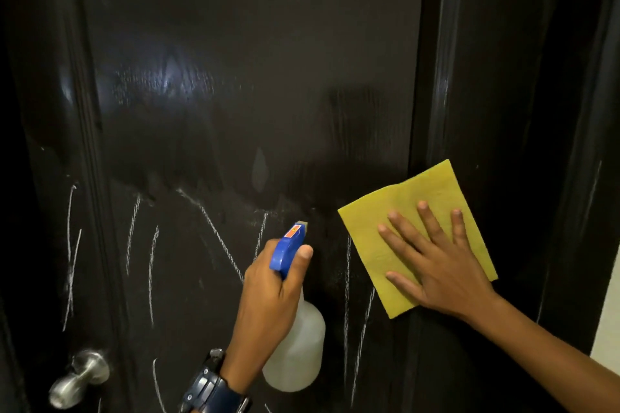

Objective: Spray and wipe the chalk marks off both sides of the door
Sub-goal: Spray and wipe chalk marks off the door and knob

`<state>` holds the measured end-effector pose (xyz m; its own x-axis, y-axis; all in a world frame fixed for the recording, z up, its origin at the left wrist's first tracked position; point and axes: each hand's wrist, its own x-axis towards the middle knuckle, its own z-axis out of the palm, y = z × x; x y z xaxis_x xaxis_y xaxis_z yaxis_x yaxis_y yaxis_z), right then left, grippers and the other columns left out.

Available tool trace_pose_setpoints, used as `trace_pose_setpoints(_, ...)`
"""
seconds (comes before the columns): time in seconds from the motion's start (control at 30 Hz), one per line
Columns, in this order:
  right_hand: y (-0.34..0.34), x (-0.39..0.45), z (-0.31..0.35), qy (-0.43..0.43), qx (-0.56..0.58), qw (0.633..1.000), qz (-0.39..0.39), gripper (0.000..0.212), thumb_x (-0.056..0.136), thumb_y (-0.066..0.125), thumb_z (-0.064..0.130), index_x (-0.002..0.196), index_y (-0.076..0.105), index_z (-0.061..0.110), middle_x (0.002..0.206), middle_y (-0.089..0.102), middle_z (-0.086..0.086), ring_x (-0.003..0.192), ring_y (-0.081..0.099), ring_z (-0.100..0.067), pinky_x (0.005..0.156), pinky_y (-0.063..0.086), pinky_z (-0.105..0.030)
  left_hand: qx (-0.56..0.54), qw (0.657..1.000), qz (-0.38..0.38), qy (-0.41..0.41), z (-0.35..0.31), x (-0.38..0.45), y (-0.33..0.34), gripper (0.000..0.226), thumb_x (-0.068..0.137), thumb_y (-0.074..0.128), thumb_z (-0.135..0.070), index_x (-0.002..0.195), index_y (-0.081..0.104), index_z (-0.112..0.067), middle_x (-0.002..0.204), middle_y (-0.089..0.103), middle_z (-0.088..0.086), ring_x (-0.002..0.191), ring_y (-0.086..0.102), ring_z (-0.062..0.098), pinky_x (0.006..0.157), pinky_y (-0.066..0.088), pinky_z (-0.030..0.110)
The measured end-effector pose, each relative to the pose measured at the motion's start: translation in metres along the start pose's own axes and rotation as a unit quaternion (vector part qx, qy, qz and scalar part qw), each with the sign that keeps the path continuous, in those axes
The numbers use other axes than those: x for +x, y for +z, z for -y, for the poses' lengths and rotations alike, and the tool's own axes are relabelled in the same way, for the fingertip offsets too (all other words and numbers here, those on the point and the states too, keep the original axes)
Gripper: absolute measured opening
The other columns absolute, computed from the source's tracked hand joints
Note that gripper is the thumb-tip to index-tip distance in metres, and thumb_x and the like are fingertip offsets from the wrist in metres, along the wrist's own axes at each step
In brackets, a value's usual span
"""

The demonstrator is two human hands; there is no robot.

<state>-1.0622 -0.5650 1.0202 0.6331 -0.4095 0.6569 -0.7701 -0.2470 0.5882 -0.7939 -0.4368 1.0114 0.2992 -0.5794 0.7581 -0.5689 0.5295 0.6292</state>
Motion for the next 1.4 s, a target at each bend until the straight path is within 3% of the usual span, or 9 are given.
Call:
trace_pose_setpoints(0.17,-0.030,0.085,0.017,-0.145,-0.062,0.986,-0.059,0.084,0.094,0.030,0.076,0.161,0.013,0.029,0.169,0.007,-0.003,0.154,0.007,-0.037,0.118,0.011,-0.067,0.001,1.000,-0.021,-0.004,0.011,-0.002,-0.020,0.061,0.086,0.037,-0.078,0.091,0.062,-0.023,0.065,0.051,-0.006,0.057,0.048,0.010,0.057,0.039,0.015)
trace_pose_setpoints(0.3,-0.038,0.126,0.047,-0.193,-0.068,0.975,-0.092,0.085,0.093,0.030,0.076,0.162,0.008,0.030,0.169,0.003,-0.005,0.154,0.004,-0.040,0.118,0.011,-0.067,0.005,0.999,-0.049,-0.021,0.026,0.003,-0.048,0.068,0.084,0.037,-0.080,0.092,0.066,-0.018,0.069,0.058,0.002,0.065,0.056,0.014,0.061,0.041,0.012)
trace_pose_setpoints(0.43,-0.043,0.146,0.080,-0.180,-0.052,0.976,-0.114,0.086,0.094,0.028,0.076,0.162,0.005,0.029,0.169,0.000,-0.007,0.154,0.003,-0.041,0.118,0.011,-0.069,0.032,0.997,-0.071,-0.026,0.048,0.010,-0.079,0.060,0.086,0.038,-0.075,0.101,0.067,-0.025,0.067,0.056,0.001,0.061,0.053,0.010,0.058,0.040,0.011)
trace_pose_setpoints(0.57,-0.048,0.170,0.123,-0.162,-0.020,0.979,-0.122,0.086,0.094,0.028,0.075,0.162,0.005,0.027,0.169,-0.002,-0.009,0.153,0.000,-0.043,0.117,0.011,-0.071,0.054,0.994,-0.089,-0.035,0.068,0.016,-0.102,0.072,0.084,0.035,-0.080,0.089,0.066,-0.016,0.060,0.051,0.000,0.060,0.054,0.012,0.055,0.039,0.012)
trace_pose_setpoints(0.8,-0.067,0.242,0.226,-0.153,0.016,0.979,-0.131,0.087,0.095,0.024,0.073,0.162,0.000,0.022,0.168,-0.009,-0.012,0.152,-0.008,-0.044,0.117,0.005,-0.071,0.068,0.988,-0.125,-0.059,0.109,0.026,-0.165,0.054,0.085,0.041,-0.066,0.086,0.064,-0.018,0.059,0.053,-0.004,0.061,0.056,0.006,0.057,0.040,0.008)
trace_pose_setpoints(0.93,-0.081,0.282,0.285,-0.146,0.023,0.980,-0.130,0.086,0.096,0.022,0.071,0.162,-0.001,0.019,0.168,-0.010,-0.014,0.152,-0.009,-0.044,0.117,0.009,-0.069,0.054,0.988,-0.136,-0.058,0.133,0.036,-0.212,0.058,0.083,0.039,-0.078,0.086,0.061,-0.025,0.061,0.055,-0.010,0.060,0.056,0.006,0.057,0.040,0.009)
trace_pose_setpoints(1.13,-0.092,0.317,0.350,-0.101,0.022,0.987,-0.125,0.086,0.098,0.024,0.068,0.162,0.001,0.015,0.168,-0.007,-0.015,0.153,-0.007,-0.041,0.120,0.006,-0.067,0.041,0.994,-0.094,-0.046,0.168,0.049,-0.268,0.050,0.087,0.043,-0.066,0.090,0.062,-0.020,0.067,0.055,-0.003,0.067,0.057,0.015,0.060,0.042,0.011)
trace_pose_setpoints(1.27,-0.091,0.315,0.355,-0.072,0.021,0.989,-0.125,0.087,0.098,0.024,0.067,0.161,0.001,0.012,0.168,-0.004,-0.013,0.155,-0.004,-0.036,0.122,0.002,-0.061,0.020,0.996,-0.069,-0.048,0.176,0.054,-0.278,0.049,0.087,0.044,-0.064,0.096,0.063,-0.020,0.067,0.054,-0.009,0.062,0.055,0.009,0.059,0.040,0.010)
trace_pose_setpoints(1.4,-0.088,0.312,0.355,-0.063,0.022,0.990,-0.123,0.087,0.099,0.025,0.066,0.161,0.004,0.010,0.169,-0.001,-0.013,0.155,-0.003,-0.035,0.122,-0.001,-0.059,0.004,0.998,-0.051,-0.044,0.173,0.057,-0.276,0.053,0.086,0.043,-0.064,0.089,0.064,-0.016,0.066,0.058,0.000,0.066,0.058,0.016,0.060,0.042,0.011)
